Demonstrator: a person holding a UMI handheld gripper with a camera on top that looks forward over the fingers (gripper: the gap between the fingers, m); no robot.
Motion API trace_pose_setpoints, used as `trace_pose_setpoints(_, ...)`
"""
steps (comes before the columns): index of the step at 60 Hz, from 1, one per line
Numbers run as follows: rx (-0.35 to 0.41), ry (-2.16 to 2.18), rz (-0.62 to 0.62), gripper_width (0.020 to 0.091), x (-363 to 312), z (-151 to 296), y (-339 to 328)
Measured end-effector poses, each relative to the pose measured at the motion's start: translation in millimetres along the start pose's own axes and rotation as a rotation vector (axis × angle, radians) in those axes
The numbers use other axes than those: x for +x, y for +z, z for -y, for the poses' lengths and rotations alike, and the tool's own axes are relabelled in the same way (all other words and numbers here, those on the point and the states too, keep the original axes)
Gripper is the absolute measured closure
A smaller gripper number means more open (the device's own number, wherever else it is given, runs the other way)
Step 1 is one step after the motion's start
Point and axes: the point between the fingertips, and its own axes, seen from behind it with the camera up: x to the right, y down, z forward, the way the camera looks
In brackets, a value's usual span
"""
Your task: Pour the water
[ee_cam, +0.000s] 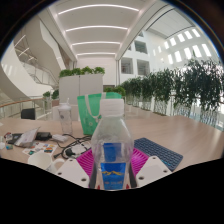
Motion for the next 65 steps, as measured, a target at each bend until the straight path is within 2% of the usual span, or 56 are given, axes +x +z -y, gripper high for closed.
trace_pose_setpoints(8, -0.026, 0.020, -0.004, 0.0638, 3.8, -32.7, 9.4)
trace_pose_setpoints(12, 0.009, 0.023, 0.000, 0.0640, 3.8, -29.5, 10.9)
trace_pose_setpoints(17, -0.015, 0.021, -0.004, 0.0639, 3.6, -32.1, 10.0)
trace_pose_setpoints(20, -0.025, 0.030, -0.011, 0.0615, 4.3, -33.1, 9.3)
trace_pose_setpoints(25, -0.107, 0.043, -0.042, 0.0531, 6.0, -42.0, 1.7)
trace_pose_setpoints(29, -0.159, 0.072, -0.066, 0.0297, 8.0, -46.2, -16.3)
trace_pose_setpoints(30, -0.157, 0.083, -0.064, 0.0257, 6.5, -43.4, -21.8)
trace_pose_setpoints(31, -0.155, 0.093, -0.066, 0.0250, 5.4, -40.3, -28.4)
trace_pose_setpoints(34, -0.166, 0.112, -0.065, 0.0274, 0.3, -34.4, -50.8)
trace_pose_setpoints(44, -0.204, 0.106, -0.116, 0.0275, -25.4, -15.2, -160.4)
trace_pose_setpoints(57, -0.168, 0.035, -0.178, 0.0273, -88.1, 41.8, -319.4)
trace_pose_setpoints(65, -0.170, 0.027, -0.232, 0.0277, -124.1, 61.4, -401.1)
